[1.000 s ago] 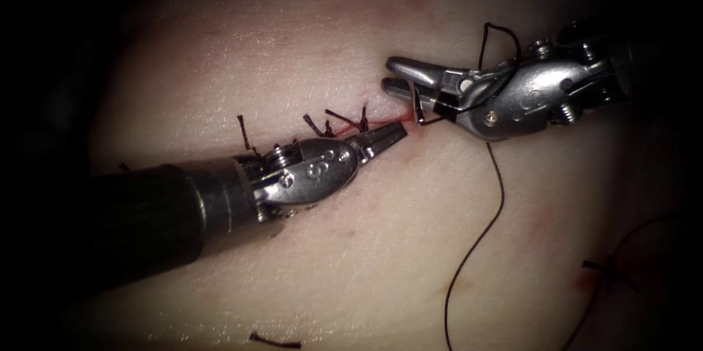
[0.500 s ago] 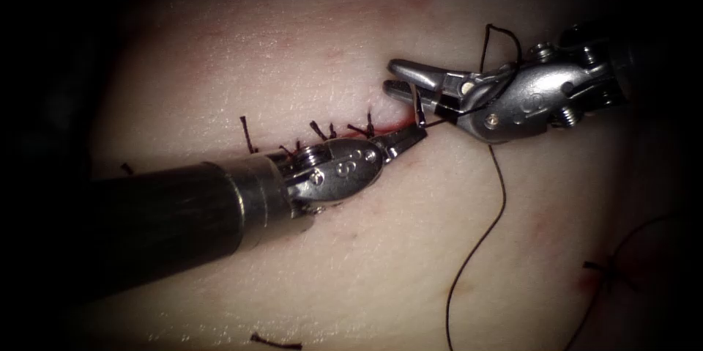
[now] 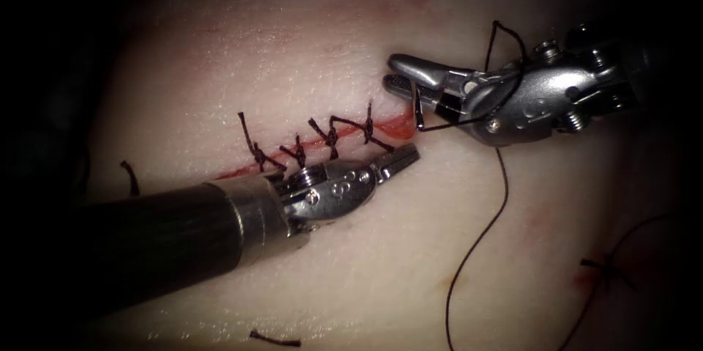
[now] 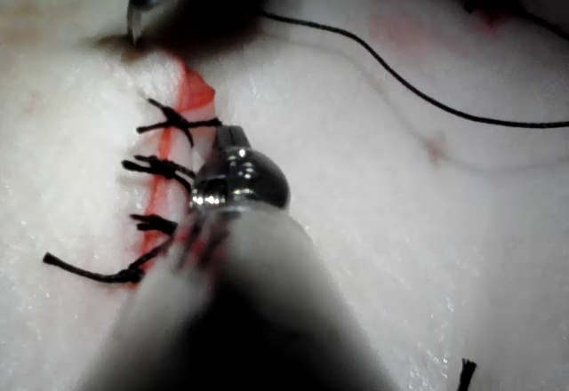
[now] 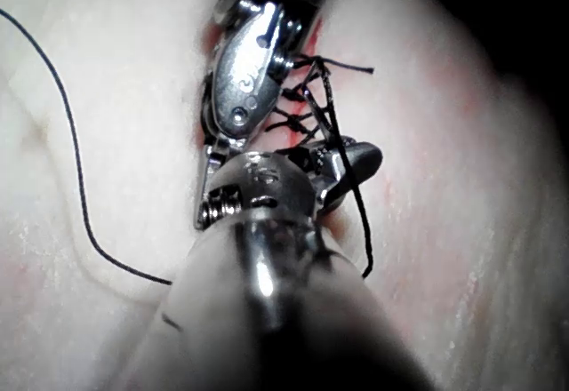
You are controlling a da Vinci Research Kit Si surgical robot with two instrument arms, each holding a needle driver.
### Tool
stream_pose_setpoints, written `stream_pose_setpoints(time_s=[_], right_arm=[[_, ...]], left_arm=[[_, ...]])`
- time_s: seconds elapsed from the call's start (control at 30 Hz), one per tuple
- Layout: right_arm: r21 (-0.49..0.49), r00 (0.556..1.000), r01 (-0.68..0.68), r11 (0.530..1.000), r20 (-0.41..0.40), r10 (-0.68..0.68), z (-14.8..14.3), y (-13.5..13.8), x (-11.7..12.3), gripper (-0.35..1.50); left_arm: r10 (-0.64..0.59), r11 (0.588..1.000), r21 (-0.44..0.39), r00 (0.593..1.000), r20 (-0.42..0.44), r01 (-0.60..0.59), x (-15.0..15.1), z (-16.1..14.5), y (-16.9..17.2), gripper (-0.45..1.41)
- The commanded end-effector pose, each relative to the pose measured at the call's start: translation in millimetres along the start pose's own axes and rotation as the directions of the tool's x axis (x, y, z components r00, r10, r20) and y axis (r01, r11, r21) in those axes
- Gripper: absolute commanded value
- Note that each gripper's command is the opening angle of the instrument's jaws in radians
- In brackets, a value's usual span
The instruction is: Wound Closure
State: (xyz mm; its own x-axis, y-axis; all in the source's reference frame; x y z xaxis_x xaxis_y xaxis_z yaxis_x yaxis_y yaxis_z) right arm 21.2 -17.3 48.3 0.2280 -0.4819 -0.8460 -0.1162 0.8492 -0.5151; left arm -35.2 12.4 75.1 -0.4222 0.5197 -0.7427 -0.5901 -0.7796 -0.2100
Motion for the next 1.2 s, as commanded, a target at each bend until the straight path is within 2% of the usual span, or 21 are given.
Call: stream_pose_setpoints(time_s=[0.03,0.4,0.53,0.6,0.8,1.03,1.2], right_arm=[[0.000,1.000,0.002,1.000,-0.004,-0.002,0.6,-0.4,0.4,-0.35],[-0.036,0.998,0.056,0.998,-0.027,-0.057,0.2,0.2,1.2,-0.35],[-0.013,0.994,-0.112,0.994,-0.001,0.112,0.7,0.8,-0.8,-0.35],[0.001,0.978,-0.210,0.978,0.016,0.210,1.0,0.9,-1.8,-0.35],[0.049,0.919,-0.392,0.919,0.077,0.388,2.0,1.1,-3.4,-0.35],[0.160,0.896,-0.439,0.884,0.151,0.417,3.5,2.1,-4.4,-0.35],[0.240,0.842,-0.536,0.809,0.226,0.491,4.6,3.2,-4.4,-0.35]], left_arm=[[-0.002,1.000,0.001,1.000,-0.002,0.002,-0.3,0.9,0.1,-0.13],[-0.005,1.000,-0.007,1.000,-0.009,0.005,-2.1,1.2,0.2,-0.15],[-0.006,1.000,-0.011,1.000,-0.011,0.006,-2.1,1.1,0.3,-0.15],[-0.007,1.000,-0.011,1.000,-0.011,0.006,-2.1,1.1,0.5,-0.15],[-0.008,1.000,-0.017,1.000,-0.014,0.008,-1.9,0.9,0.7,-0.15],[-0.007,1.000,-0.024,1.000,-0.014,0.007,-2.0,0.3,1.0,-0.15],[-0.007,1.000,-0.027,1.000,-0.015,0.006,-2.0,0.2,0.9,-0.15]])
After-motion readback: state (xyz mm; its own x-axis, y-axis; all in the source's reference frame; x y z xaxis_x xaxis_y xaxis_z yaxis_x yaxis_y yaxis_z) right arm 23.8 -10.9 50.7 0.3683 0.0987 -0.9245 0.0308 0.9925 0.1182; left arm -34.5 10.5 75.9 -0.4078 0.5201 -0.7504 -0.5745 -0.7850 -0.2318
